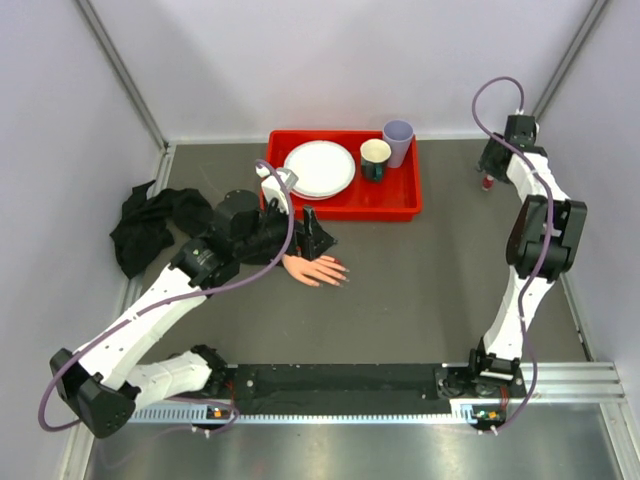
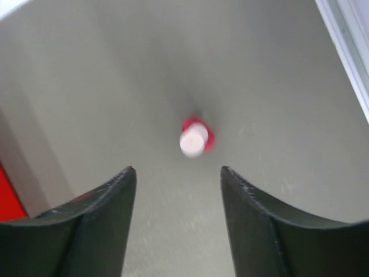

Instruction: Paint the nails

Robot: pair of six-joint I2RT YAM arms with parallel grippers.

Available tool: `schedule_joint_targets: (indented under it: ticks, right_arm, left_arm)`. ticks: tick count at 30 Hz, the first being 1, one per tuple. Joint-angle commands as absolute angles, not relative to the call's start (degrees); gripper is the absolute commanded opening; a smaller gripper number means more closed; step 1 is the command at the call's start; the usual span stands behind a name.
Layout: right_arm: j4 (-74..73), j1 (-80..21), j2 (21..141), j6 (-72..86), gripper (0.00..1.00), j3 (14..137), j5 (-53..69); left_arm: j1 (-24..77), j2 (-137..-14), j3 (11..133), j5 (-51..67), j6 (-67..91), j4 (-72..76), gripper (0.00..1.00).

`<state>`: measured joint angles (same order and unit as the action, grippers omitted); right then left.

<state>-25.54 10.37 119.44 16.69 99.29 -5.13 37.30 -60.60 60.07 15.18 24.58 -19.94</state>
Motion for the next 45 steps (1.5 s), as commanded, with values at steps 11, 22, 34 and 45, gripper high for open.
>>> schedule_joint_targets:
  ticks: [11,22,34,45]
  right_arm:
    - [-25.0,11.2,126.7,11.0,0.5,111.6,-7.7]
    - [-25.7,11.2,127.4,10.5,0.39,111.6,-8.3]
    - [-25.9,11.2,127.7,9.6,0.23,111.4,-8.9]
    - [-28.3,9.5,120.0,9.4,0.0,106.3,-14.0]
  left_arm:
    - [37.9,-59.1,61.0,12.5,25.2,-21.3,0.99]
    - [38.2,-59.0,60.4,12.6,25.6,-21.4,0.99]
    - [38.3,-58.4,59.9,12.6,25.8,-21.9,0.99]
    - [38.4,-58.3,59.2,12.7,26.0,-21.4,0.99]
